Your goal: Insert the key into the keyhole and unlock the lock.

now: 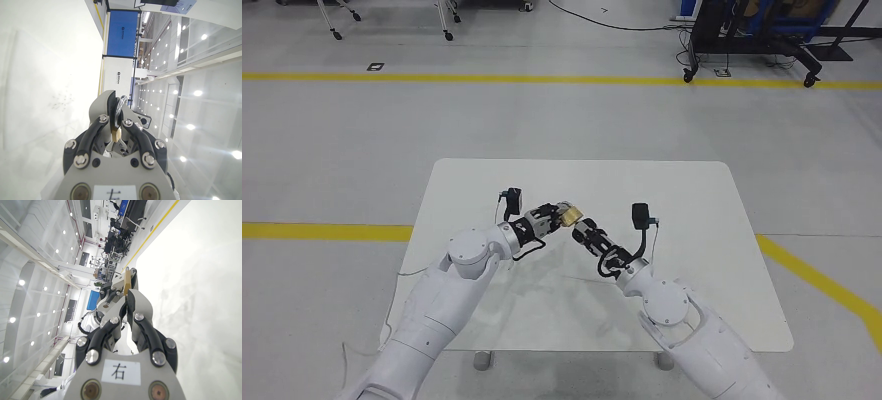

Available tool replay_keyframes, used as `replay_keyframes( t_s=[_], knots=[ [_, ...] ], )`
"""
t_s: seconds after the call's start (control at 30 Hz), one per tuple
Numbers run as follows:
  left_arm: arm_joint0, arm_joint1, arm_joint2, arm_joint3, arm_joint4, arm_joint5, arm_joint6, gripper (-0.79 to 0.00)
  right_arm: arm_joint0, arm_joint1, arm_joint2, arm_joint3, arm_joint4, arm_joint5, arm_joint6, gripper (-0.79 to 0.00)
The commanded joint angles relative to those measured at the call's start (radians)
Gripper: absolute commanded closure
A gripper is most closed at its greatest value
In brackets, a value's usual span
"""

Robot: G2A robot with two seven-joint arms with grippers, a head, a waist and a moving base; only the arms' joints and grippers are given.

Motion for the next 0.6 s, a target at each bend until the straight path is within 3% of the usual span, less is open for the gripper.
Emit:
replay_keyframes(
  t_s=[0.0, 0.23, 0.43, 0.57],
  knots=[
    [0.001, 0.000, -0.005, 0.001, -0.002, 0.002, 0.003, 0.000, 0.000, 0.000, 0.004, -0.004, -0.016, 0.004, 0.003, -0.785],
    [0.004, -0.001, -0.017, 0.001, -0.010, 0.005, 0.016, 0.000, 0.000, 0.000, 0.004, -0.004, -0.016, 0.004, 0.003, -0.785],
    [0.016, -0.003, -0.030, -0.005, -0.020, -0.046, 0.031, 0.000, 0.000, 0.000, 0.004, -0.004, -0.016, 0.004, 0.003, -0.785],
    [0.020, -0.003, -0.048, -0.001, -0.038, -0.063, 0.037, 0.000, -0.020, -0.005, 0.042, 0.002, 0.223, -0.081, 0.107, -0.785]
  ],
)
